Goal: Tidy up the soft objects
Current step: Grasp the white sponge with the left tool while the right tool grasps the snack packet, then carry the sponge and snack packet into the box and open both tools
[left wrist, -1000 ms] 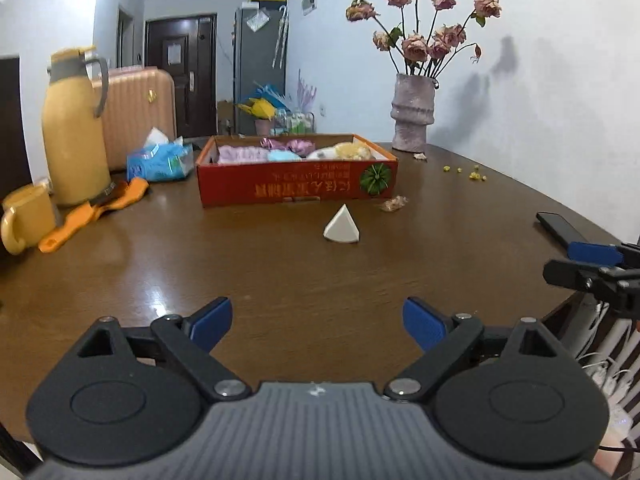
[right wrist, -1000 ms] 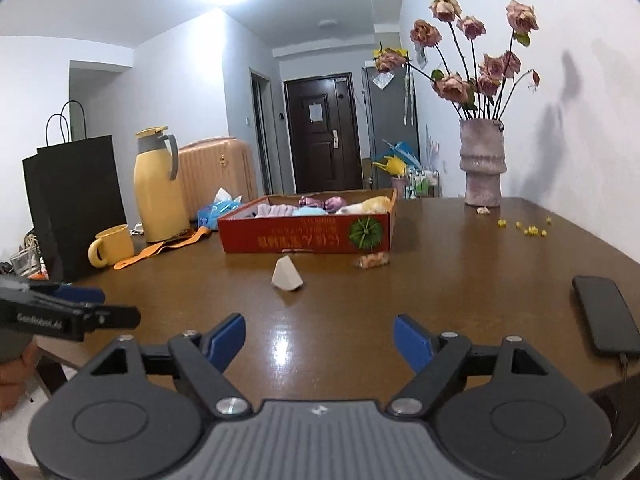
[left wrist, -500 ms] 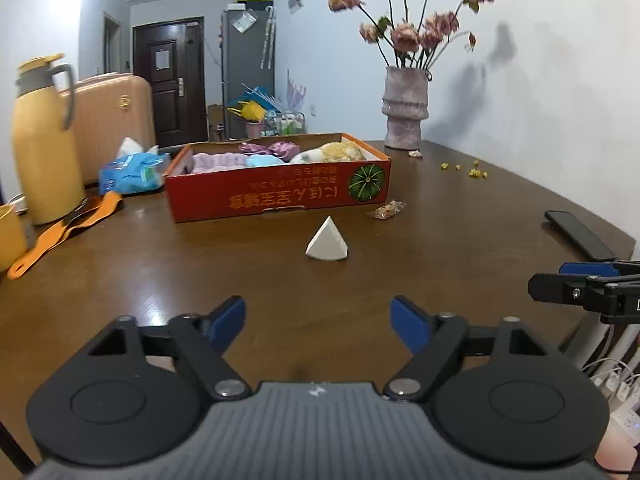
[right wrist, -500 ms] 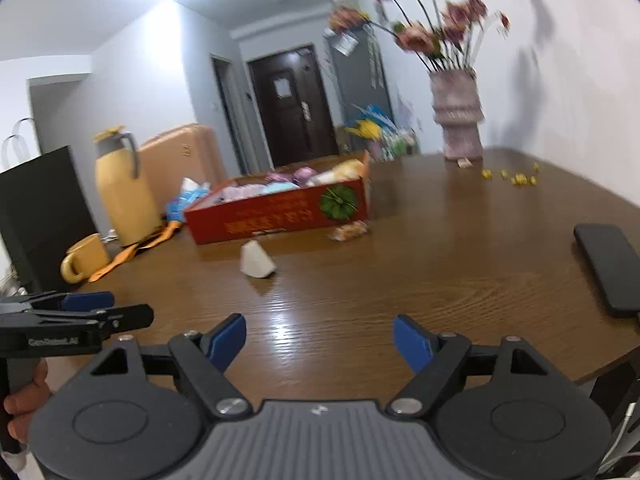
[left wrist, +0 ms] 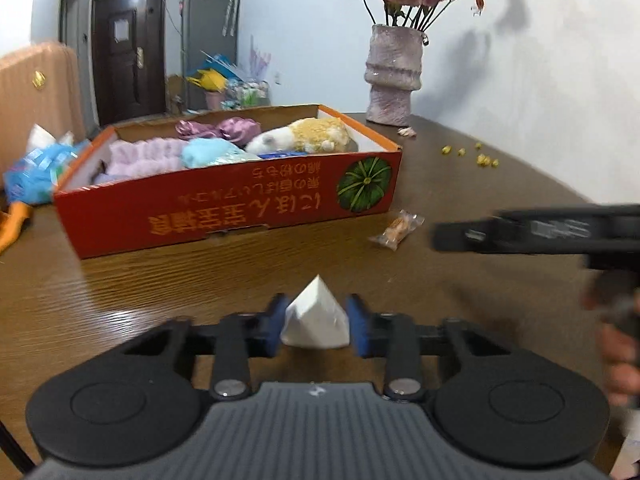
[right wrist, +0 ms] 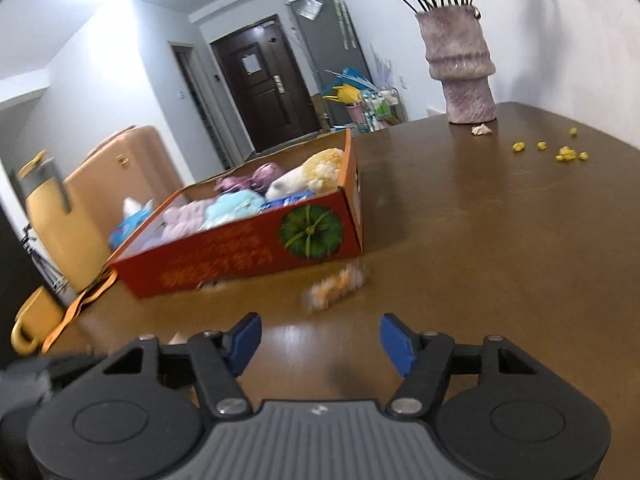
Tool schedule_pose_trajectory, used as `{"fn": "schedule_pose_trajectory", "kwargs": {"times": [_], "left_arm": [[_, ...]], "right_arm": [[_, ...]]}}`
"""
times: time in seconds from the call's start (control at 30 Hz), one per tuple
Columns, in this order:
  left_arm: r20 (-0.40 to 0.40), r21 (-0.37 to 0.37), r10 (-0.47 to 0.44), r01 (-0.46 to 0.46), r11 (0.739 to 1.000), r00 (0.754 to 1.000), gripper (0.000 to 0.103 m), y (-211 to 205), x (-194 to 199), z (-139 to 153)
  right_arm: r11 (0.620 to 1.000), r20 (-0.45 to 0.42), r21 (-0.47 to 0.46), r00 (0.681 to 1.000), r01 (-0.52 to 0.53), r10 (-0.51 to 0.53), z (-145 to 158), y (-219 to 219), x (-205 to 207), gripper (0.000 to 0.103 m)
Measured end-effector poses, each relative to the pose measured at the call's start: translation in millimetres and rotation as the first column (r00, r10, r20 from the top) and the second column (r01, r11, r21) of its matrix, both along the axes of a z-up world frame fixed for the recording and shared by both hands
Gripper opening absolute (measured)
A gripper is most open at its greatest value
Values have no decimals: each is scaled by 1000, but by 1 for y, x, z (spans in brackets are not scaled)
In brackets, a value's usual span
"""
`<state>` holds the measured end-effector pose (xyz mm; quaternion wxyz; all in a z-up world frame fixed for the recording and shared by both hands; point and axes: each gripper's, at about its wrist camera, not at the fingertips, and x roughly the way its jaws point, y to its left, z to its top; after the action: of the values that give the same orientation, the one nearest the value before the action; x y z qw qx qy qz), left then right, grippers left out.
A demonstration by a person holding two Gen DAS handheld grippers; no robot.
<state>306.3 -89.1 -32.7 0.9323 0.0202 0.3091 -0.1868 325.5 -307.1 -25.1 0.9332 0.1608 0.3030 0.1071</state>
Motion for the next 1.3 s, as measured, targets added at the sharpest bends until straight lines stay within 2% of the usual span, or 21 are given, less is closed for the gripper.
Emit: {"fn": "schedule_pose_trajectory", "kwargs": {"times": [0.1, 0.17, 0.23, 0.27, 0.33, 0.4, 0.47, 0.57, 0.67, 1.03, 1.3], "left_arm": [[12, -12, -19, 19, 1000, 1000, 20, 3, 7, -3], [-3, -45, -30, 30, 999, 1000, 19, 7, 11, -3], [-13, -64, -25, 25, 998, 1000, 21, 10, 13, -5], [-17, -68, -22, 21, 997, 1000, 22, 10, 14, -5], [-20, -74, -17, 15, 997, 1000, 25, 11, 15, -6], [-28, -70, -17, 15, 997, 999, 26, 9, 15, -7], [-17, -44, -19, 18, 999, 1000, 24, 6, 10, -6], [-12, -15, 5, -5, 1000, 1000, 21, 5, -2, -1], [-6, -43, 21, -22, 999, 1000, 20, 11, -24, 9], [114, -66, 84, -77, 995, 990, 19, 23, -128, 59], [162, -66, 69, -59, 996, 984, 19, 17, -160, 73]], "right_arm": [[999, -27, -28, 999, 22, -23, -8, 11, 38, 56], [998, -59, -53, 998, 28, -31, -15, 16, 59, 45], [996, -48, -80, 998, 26, -30, -19, 20, 67, 38], [995, -41, -96, 999, 16, -20, -20, 23, 69, 28], [992, -37, -129, 999, -11, 6, -21, 30, 70, 15], [977, -20, -211, 999, -33, 30, -21, 41, 68, 14], [967, -13, -248, 999, -53, 51, -19, 49, 63, 12], [976, 10, -202, 996, -81, 85, -9, 48, 42, 12], [978, 44, -188, 994, -91, 101, 4, 45, 8, 12], [970, 113, -162, 973, -182, 202, 36, 40, -130, 12], [974, 167, -153, 966, -170, 195, 47, 34, -174, 12]]}}
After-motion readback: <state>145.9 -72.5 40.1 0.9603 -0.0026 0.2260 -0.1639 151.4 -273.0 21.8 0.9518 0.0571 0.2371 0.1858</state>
